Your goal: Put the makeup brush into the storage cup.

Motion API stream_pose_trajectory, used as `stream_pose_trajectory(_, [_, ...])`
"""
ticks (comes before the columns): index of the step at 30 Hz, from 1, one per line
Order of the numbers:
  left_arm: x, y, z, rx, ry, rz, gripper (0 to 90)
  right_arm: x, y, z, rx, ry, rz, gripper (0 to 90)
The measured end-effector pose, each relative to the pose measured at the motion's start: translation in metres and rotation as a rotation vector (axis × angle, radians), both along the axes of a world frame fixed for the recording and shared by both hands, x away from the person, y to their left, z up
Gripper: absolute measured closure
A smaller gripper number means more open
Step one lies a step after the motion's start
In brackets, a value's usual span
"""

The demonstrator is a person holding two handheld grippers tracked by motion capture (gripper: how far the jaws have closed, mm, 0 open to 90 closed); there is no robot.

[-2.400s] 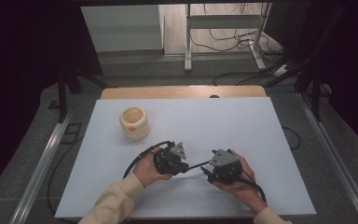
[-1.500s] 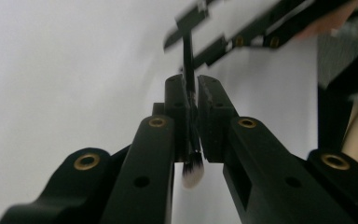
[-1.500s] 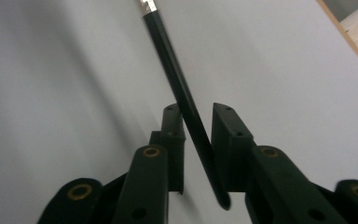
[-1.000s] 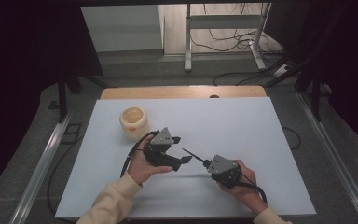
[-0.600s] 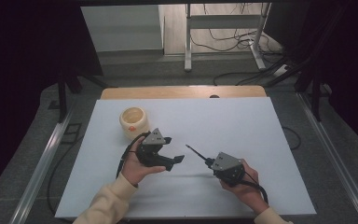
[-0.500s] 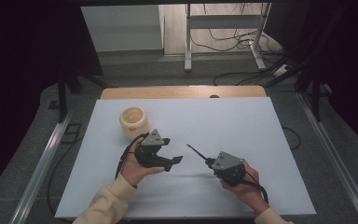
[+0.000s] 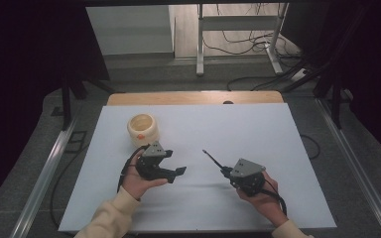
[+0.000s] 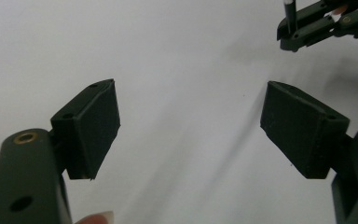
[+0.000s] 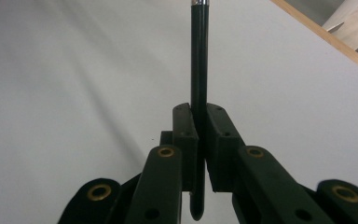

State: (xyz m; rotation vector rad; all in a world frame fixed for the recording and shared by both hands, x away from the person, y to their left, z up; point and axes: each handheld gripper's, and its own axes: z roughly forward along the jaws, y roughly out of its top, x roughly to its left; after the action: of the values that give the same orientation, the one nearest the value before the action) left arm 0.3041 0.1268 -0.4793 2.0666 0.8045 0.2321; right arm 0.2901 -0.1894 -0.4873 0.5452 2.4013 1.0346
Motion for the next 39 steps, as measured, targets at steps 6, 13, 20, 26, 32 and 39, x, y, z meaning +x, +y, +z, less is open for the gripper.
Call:
stream_pose_trajectory(6, [0.001,0.001,-0.002,-0.015,0.012,0.014,19.9,0.0,-0.001,0.0,0.003,0.007,-0.002,83.4])
stream_pose_trajectory(13, [0.001,0.004,-0.006,-0.049,0.034,0.034,20.3,0.0,-0.001,-0.001,0.004,0.008,-0.005,83.4])
stream_pose_trajectory(20, [0.0,0.0,-0.006,-0.07,0.025,0.033,22.5,0.0,0.001,-0.002,0.004,0.012,0.003,83.4])
stream_pose_trajectory(26, [0.0,-0.003,-0.007,-0.082,0.02,0.037,22.3,-0.001,0.002,-0.002,0.012,0.014,0.004,83.4])
stream_pose_trajectory(32, [0.0,-0.009,-0.006,-0.116,0.006,0.029,22.3,-0.001,0.004,-0.002,0.021,0.013,0.007,83.4])
stream_pose_trajectory(39, [-0.002,-0.02,-0.004,-0.154,-0.011,0.012,22.3,-0.003,0.008,-0.003,0.021,0.014,0.016,83.4])
